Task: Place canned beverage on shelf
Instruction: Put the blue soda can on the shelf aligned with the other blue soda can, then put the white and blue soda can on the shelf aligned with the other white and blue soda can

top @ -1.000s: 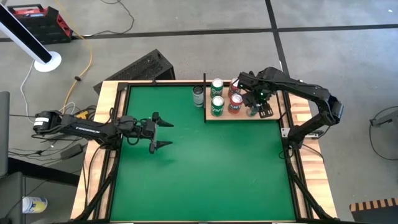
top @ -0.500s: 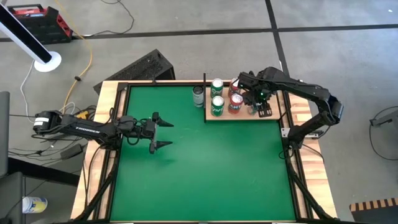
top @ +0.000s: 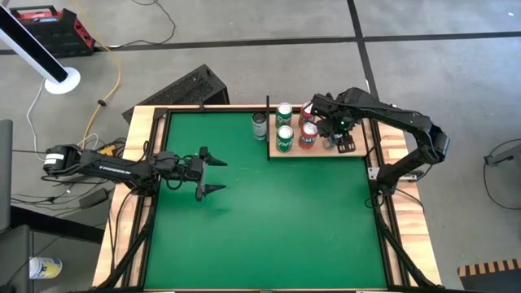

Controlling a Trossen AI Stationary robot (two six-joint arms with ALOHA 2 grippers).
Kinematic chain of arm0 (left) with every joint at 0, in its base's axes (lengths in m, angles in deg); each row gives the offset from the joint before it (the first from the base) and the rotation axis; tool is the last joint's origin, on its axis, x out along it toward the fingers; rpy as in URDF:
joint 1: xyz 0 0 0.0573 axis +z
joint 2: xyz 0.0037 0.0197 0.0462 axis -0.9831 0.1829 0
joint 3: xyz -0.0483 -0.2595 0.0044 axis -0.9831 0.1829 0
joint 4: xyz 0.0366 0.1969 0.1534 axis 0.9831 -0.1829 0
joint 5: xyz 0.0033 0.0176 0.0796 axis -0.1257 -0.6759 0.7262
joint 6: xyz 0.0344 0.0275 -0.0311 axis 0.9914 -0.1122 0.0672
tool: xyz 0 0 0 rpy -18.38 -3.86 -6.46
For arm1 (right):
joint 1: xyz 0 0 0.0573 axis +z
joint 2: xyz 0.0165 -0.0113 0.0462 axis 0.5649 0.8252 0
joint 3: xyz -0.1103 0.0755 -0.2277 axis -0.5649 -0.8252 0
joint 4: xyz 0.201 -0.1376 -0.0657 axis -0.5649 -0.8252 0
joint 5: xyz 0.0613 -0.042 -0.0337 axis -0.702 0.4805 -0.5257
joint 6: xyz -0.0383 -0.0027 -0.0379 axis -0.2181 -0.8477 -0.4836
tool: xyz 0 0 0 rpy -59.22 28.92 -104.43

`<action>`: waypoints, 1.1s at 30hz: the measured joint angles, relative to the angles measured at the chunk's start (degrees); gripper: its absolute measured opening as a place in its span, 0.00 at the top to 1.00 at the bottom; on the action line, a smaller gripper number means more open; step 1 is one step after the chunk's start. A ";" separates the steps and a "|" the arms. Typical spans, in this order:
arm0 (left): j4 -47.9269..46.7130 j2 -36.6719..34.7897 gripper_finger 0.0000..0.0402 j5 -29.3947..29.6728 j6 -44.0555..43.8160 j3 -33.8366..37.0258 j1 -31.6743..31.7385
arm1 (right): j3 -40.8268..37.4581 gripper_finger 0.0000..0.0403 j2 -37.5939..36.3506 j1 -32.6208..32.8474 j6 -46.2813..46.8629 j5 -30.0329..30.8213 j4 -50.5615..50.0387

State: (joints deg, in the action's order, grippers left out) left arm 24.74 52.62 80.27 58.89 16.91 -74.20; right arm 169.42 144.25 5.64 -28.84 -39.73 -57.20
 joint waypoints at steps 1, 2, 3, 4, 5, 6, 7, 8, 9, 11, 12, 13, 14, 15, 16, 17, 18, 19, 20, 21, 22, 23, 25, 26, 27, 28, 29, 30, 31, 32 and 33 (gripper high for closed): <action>0.00 0.00 0.06 0.00 0.00 0.00 0.00 | 0.00 0.26 0.00 0.00 0.02 0.08 -0.02; 0.00 0.00 0.06 0.00 0.00 0.00 0.00 | 0.00 0.24 -0.02 0.00 0.02 0.26 0.00; 0.00 0.00 0.06 0.00 0.05 0.00 0.00 | 0.02 0.22 -0.02 0.00 0.04 0.28 -0.08; 0.00 0.00 0.06 0.00 0.09 0.00 0.00 | 0.02 0.20 -0.02 0.00 0.03 0.28 -0.11; 0.00 0.00 0.06 0.00 0.09 0.00 0.00 | 0.02 0.19 -0.02 0.00 0.02 0.28 -0.11; 0.00 0.00 0.06 0.00 0.09 0.00 0.00 | 0.02 0.17 -0.02 0.00 0.02 0.28 -0.10; 0.00 0.00 0.06 0.00 0.11 0.00 0.00 | 0.02 0.16 -0.02 0.00 0.02 0.28 -0.09; 0.00 0.00 0.06 0.00 0.11 0.00 0.00 | 0.02 0.15 -0.02 0.00 -0.01 0.28 -0.09; 0.00 0.00 0.06 0.00 0.12 0.00 0.00 | 0.02 0.14 -0.02 0.00 -0.01 0.30 -0.11; 0.00 0.00 0.06 0.00 0.13 0.00 0.00 | 0.01 0.13 -0.02 0.00 -0.01 0.73 -0.08; 0.00 0.00 0.06 0.00 0.13 0.00 0.00 | 0.02 0.13 -0.02 0.00 0.01 1.55 -0.12; 0.00 0.00 0.06 0.00 0.16 0.00 0.00 | 0.02 0.14 -0.02 0.00 0.01 2.51 -0.17; 0.00 0.00 0.06 0.00 0.38 0.00 0.00 | 0.02 0.14 -0.02 0.08 -0.01 3.28 -0.20; 0.00 0.00 0.06 0.00 0.59 0.00 0.00 | 0.02 0.14 -0.02 0.30 0.03 4.01 -0.20; 0.00 0.00 0.06 0.00 0.72 0.00 0.00 | 0.02 0.14 -0.02 0.44 0.02 4.55 -0.20; 0.00 0.00 0.06 0.00 0.76 0.00 0.00 | 0.02 0.15 -0.02 0.66 0.02 4.77 -0.22; 0.00 0.00 0.06 0.00 0.76 0.00 0.00 | 0.02 0.15 -0.02 0.95 0.02 5.14 -0.20; 0.00 0.00 0.06 0.00 0.78 0.00 0.00 | 0.02 0.15 -0.02 1.24 0.02 5.55 -0.22; 0.00 0.00 0.06 0.00 0.77 0.00 0.00 | 0.02 0.15 -0.02 1.55 0.04 5.80 -0.22; 0.00 0.00 0.06 0.00 0.79 0.00 0.00 | 0.02 0.15 -0.02 1.96 0.02 6.35 -0.22; 0.00 0.00 0.06 0.00 0.79 0.00 0.00 | 0.00 0.15 -0.02 2.39 0.07 7.14 -0.24; 0.00 0.00 0.06 0.00 0.81 0.00 0.00 | 0.02 0.15 -0.02 2.86 0.72 7.93 -0.30; 0.00 0.00 0.06 0.00 1.48 0.00 0.00 | 0.02 0.15 -0.02 3.86 2.52 9.18 -0.42; 0.01 0.00 0.06 0.00 1.89 0.00 0.00 | 0.02 0.15 -0.02 4.40 3.48 9.92 -0.46; 0.03 0.00 0.06 0.06 2.41 0.00 0.00 | 0.02 0.16 -0.02 4.93 4.32 10.36 -0.51; 0.14 0.00 0.06 0.47 2.98 0.00 0.00 | 0.02 0.16 -0.02 5.57 5.29 10.63 -0.60; 0.39 0.00 0.06 1.22 3.38 0.00 0.04 | 0.02 0.17 -0.02 6.19 6.44 10.82 -0.77; 0.79 0.00 0.06 2.27 3.60 0.00 0.29 | 0.02 0.18 -0.02 6.91 7.63 11.16 -1.03; 0.91 0.00 0.06 3.72 3.57 -0.23 0.64 | 0.02 0.19 -0.02 7.65 8.81 11.62 -1.67; 0.75 0.00 0.06 5.03 3.23 -0.78 1.15 | 0.03 0.20 -0.02 8.39 10.17 11.90 -2.45; 0.72 0.00 0.06 6.23 2.95 -1.40 1.83 | 0.18 0.20 -0.02 9.11 11.65 12.02 -3.34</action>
State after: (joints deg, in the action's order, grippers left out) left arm 25.45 52.62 86.50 61.84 15.52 -72.38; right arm 169.60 144.22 14.75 -17.19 -27.71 -60.54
